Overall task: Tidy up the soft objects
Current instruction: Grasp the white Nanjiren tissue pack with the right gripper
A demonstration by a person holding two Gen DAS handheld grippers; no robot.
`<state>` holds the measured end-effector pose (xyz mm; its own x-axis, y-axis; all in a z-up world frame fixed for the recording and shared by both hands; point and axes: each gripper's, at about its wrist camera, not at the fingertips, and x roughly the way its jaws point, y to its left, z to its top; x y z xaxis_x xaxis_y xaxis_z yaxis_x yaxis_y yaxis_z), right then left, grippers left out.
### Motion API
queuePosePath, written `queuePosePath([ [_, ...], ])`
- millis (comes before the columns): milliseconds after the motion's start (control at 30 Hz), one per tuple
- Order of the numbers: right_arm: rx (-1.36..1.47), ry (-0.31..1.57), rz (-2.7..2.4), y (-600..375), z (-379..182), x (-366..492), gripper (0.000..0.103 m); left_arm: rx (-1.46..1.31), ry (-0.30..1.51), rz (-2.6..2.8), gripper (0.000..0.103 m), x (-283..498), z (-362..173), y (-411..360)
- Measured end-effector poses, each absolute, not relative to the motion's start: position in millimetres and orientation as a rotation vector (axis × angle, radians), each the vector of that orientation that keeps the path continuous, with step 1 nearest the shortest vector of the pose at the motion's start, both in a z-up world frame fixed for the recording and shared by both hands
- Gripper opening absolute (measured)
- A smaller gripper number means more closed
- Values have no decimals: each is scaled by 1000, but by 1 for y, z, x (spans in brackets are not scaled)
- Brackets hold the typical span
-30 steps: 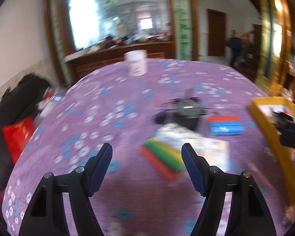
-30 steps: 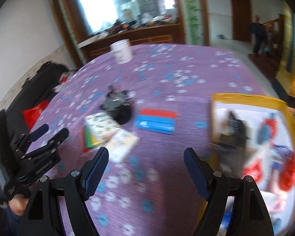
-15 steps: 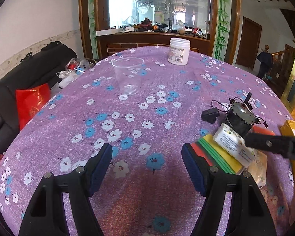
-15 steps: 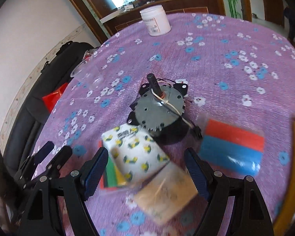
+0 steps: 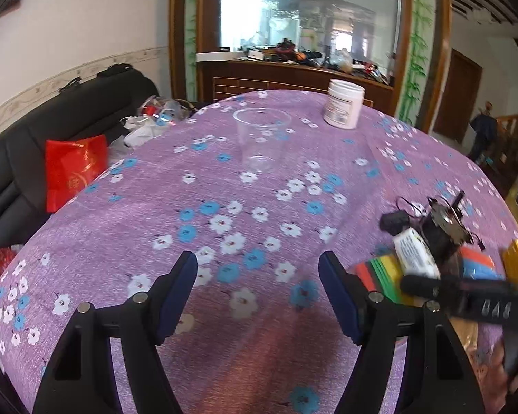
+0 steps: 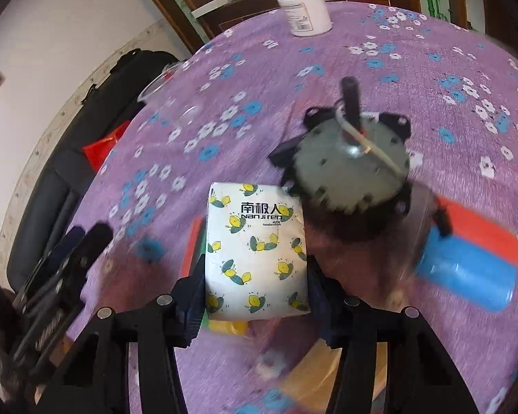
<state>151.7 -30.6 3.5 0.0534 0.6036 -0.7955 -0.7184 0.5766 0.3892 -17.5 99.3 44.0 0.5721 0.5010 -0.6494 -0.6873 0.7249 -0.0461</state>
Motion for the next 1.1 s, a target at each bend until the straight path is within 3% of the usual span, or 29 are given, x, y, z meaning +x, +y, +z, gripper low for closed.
queuePosePath([
  [200,-118,1067,1108,-59,24,103,57,-330,652,709,72,-20,44,103],
  [433,-56,806,776,-125,49,104,56,-319,643,588,72,-14,48,87],
  [767,17,766,764,-150,47,108,56,-285,804,416,72,19,56,49],
  [900,54,773,765,-156,48,110,56,-264,899,424,52,45,34,36],
  [1100,70,759,770,-159,50,111,56,-239,936,462,50,59,15,29],
])
